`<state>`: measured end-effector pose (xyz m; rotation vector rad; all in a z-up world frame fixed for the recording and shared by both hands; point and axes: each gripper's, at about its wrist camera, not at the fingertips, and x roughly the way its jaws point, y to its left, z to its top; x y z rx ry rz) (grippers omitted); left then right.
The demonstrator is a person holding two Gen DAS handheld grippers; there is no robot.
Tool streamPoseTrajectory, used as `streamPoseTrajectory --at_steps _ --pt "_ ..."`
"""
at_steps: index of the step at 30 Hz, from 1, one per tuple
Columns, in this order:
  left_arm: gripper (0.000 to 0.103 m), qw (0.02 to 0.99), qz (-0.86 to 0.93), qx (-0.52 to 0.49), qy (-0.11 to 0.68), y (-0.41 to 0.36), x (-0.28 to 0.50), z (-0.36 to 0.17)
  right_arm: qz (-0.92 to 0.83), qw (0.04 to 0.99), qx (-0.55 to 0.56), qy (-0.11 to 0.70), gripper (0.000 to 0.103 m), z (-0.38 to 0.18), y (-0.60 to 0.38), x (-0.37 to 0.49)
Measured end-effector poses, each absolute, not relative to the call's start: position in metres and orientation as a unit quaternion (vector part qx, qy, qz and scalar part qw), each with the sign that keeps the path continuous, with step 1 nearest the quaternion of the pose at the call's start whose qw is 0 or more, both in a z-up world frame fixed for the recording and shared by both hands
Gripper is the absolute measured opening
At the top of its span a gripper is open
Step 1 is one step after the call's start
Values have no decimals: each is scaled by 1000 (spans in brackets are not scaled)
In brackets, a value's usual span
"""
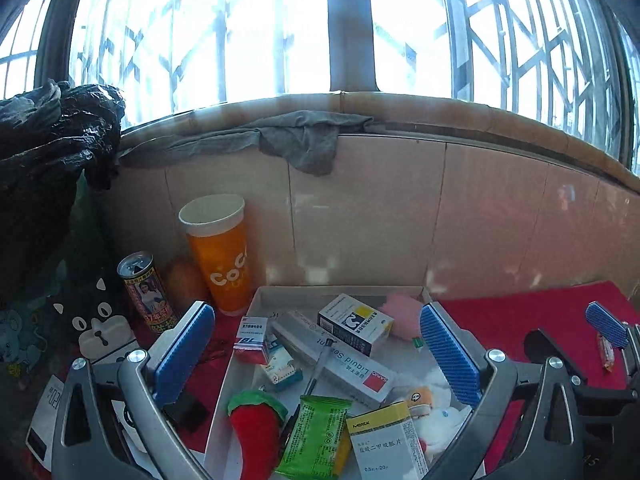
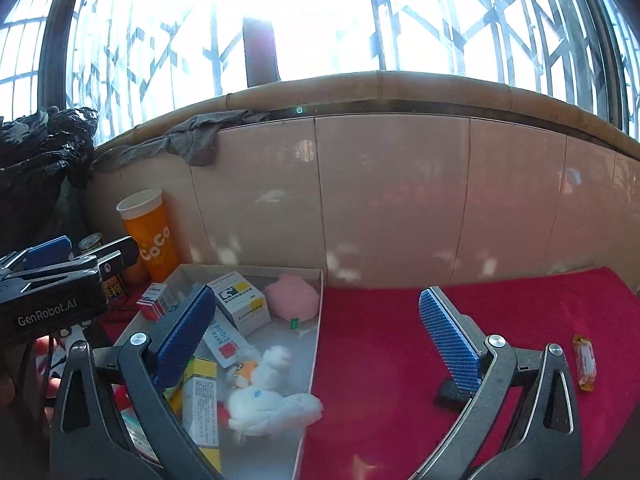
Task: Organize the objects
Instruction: 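Move both open tools away from the tray toward the charger and snack bar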
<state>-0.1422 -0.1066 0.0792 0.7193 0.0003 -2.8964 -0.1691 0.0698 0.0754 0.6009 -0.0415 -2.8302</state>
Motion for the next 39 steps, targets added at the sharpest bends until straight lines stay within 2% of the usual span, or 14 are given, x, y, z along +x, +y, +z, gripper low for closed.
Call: streamPoseTrajectory --at_steps 22,27,31,35,39 --pt "103 -33 -956 277 -94 49 -150 59 -975 -22 195 -108 103 63 268 -159" --pt "103 -82 -940 322 -76 80 -162 35 -963 -87 218 -135 103 43 335 -162" --pt "103 -106 -926 351 -90 110 -172 8 -941 -148 259 -159 103 15 381 -167" --pt "103 -126 -906 394 -93 135 -184 -25 -919 -162 308 -183 103 -15 405 -179" --pt "103 -131 -898 408 -102 148 -192 -49 -918 -146 332 -163 103 -24 399 -193"
